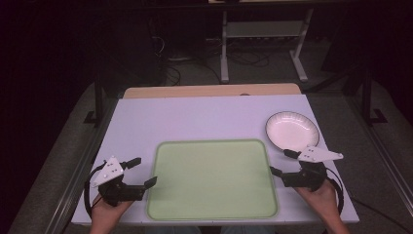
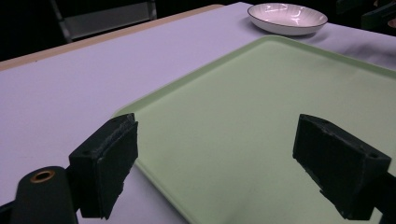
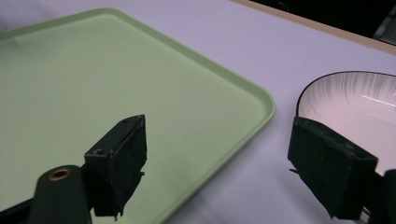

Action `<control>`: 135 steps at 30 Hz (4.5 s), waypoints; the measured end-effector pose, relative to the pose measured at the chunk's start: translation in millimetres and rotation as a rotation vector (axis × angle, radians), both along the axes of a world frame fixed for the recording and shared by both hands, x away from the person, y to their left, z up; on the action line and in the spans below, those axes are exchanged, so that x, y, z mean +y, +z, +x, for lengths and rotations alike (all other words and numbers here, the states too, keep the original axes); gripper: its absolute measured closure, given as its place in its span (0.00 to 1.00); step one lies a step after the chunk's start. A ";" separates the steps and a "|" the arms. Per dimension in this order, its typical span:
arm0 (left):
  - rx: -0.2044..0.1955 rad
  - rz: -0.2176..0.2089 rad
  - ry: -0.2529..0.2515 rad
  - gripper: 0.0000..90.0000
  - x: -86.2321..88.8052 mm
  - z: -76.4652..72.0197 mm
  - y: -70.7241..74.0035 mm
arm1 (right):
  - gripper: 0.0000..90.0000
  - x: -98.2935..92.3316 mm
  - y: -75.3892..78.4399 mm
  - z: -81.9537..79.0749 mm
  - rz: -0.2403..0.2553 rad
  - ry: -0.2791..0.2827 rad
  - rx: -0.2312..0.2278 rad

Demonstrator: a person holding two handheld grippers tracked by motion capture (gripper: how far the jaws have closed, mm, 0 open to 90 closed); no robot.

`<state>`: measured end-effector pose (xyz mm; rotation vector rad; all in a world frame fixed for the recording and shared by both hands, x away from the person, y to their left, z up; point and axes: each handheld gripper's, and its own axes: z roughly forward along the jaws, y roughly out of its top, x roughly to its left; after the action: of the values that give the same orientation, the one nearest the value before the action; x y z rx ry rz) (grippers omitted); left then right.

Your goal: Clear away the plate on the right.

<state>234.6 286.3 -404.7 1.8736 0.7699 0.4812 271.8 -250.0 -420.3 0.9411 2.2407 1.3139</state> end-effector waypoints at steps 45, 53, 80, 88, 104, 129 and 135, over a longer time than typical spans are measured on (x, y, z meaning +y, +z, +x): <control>-0.002 0.003 0.003 0.15 -1.0 -0.9 0.2 | 0.21 -38.8 6.7 -13.9 0.060 -0.049 0.060; 0.000 0.001 0.006 0.15 -0.5 -0.6 0.0 | 0.21 -48.7 8.4 -15.8 0.074 -0.049 0.086; -0.002 -0.001 0.015 0.15 1.2 -0.4 0.2 | 0.22 -106.3 12.0 -7.7 0.073 -0.176 0.138; -0.003 0.000 0.019 0.15 1.9 -0.2 0.5 | 0.24 -127.3 15.7 4.9 0.065 -0.248 0.140; 0.001 0.004 0.018 0.15 1.9 1.2 -0.5 | 0.25 -144.7 17.9 63.2 0.062 -0.356 0.230; 0.008 0.004 0.015 0.15 4.7 3.5 -2.1 | 0.58 -144.0 -12.9 135.2 0.144 -0.532 0.582; 0.007 0.006 0.014 0.15 4.6 3.5 -2.1 | 0.66 -145.7 -18.6 137.9 0.216 -0.564 0.627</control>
<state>238.1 290.9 -406.7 1.8776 0.7874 0.4858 409.6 -395.7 -438.9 2.1162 1.9806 1.0967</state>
